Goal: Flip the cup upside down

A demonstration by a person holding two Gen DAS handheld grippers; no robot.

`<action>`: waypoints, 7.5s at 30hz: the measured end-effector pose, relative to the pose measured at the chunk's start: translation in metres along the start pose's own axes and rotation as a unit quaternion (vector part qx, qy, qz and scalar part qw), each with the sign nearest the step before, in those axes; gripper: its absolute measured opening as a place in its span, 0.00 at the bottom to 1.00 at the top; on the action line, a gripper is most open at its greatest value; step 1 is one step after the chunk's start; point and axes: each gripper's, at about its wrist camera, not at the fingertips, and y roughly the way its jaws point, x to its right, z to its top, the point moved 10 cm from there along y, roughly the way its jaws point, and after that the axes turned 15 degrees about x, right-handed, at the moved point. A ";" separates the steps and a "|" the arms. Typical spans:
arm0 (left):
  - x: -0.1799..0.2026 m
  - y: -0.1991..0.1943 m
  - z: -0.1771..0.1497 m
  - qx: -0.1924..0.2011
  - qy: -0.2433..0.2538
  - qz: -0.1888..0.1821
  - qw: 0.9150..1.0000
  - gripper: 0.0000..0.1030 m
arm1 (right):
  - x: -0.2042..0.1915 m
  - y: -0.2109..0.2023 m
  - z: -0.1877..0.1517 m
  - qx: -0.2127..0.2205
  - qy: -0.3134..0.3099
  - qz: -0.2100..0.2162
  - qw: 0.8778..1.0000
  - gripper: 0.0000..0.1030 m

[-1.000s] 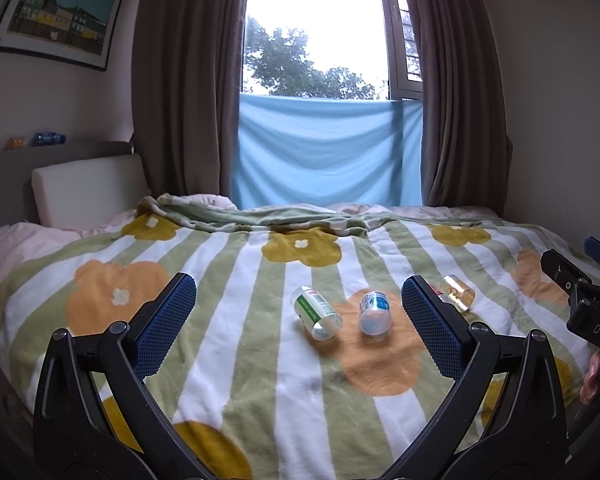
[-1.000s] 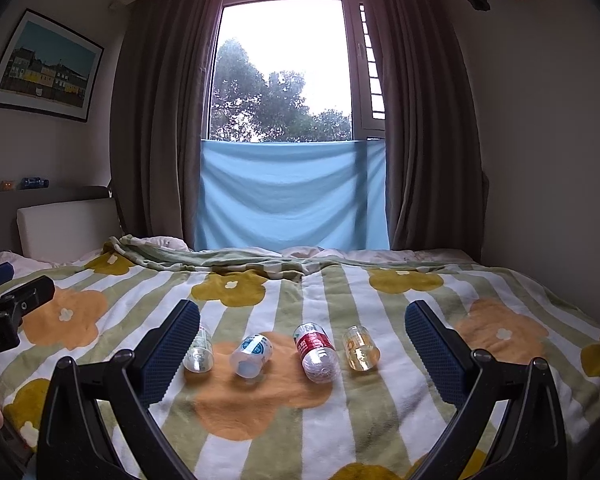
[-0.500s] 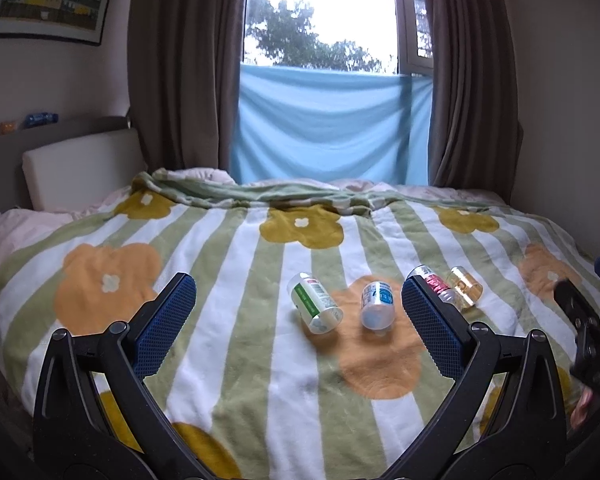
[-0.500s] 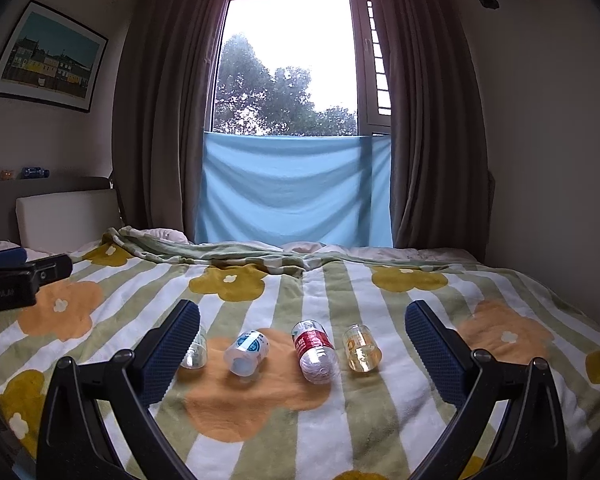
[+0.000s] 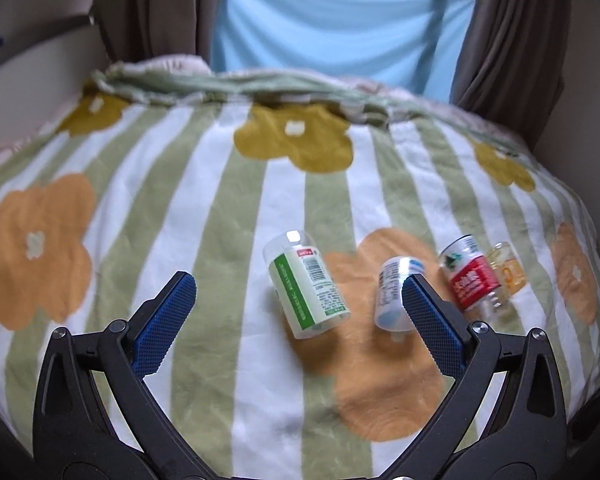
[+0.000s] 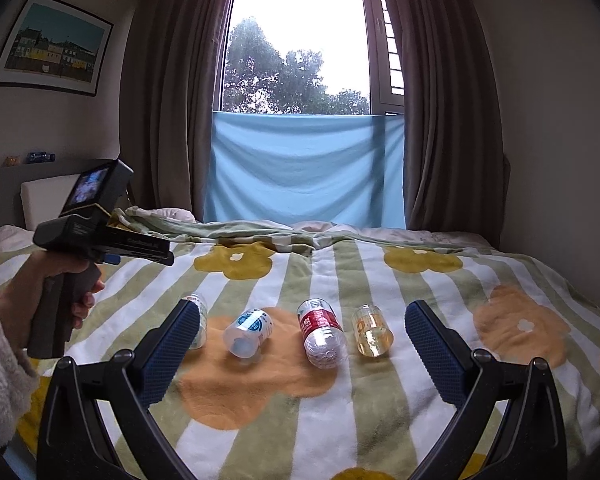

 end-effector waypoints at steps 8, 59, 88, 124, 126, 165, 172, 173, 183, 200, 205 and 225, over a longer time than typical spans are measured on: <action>-0.015 0.096 -0.035 -0.116 -0.018 0.030 0.993 0.98 | 0.002 0.016 -0.026 -0.036 0.005 0.009 0.999 1.00; 0.119 -0.004 -0.197 -0.306 0.103 -0.133 0.937 0.63 | 0.017 -0.031 -0.030 -0.048 0.032 0.037 0.998 1.00; 0.024 -0.132 -0.111 0.016 0.115 -0.079 0.990 0.99 | -0.056 0.084 -0.072 -0.385 0.132 0.178 0.896 1.00; -0.042 -0.152 -0.133 -0.002 0.040 -0.146 0.989 0.99 | -0.101 0.141 -0.130 -0.407 0.097 0.110 0.902 0.58; -0.041 -0.151 -0.134 -0.002 0.052 -0.145 0.988 0.99 | -0.103 0.133 -0.114 -0.326 0.086 0.112 0.935 0.58; -0.018 -0.146 -0.140 -0.021 0.072 -0.146 0.986 0.99 | -0.108 0.073 -0.154 -0.225 -0.038 0.125 0.966 0.58; -0.008 -0.153 -0.133 -0.006 0.067 -0.136 0.988 0.99 | -0.100 0.073 -0.150 -0.221 -0.020 0.128 0.967 1.00; -0.007 -0.154 -0.133 -0.004 0.067 -0.134 0.989 0.99 | -0.098 0.072 -0.149 -0.219 -0.017 0.131 0.967 0.99; 0.013 -0.172 -0.116 0.023 0.071 -0.124 0.989 0.99 | -0.079 0.046 -0.117 -0.213 -0.004 0.152 0.965 1.00; 0.017 -0.269 0.022 0.246 0.061 -0.074 0.965 1.00 | -0.014 0.000 0.073 -0.039 -0.008 -0.007 0.999 1.00; 0.016 -0.273 0.016 0.255 0.062 -0.064 0.963 1.00 | -0.004 -0.006 0.078 -0.021 0.000 -0.032 0.999 1.00; 0.026 -0.270 0.008 0.261 0.067 -0.066 0.961 0.99 | -0.003 -0.009 0.072 -0.024 0.008 -0.031 0.999 1.00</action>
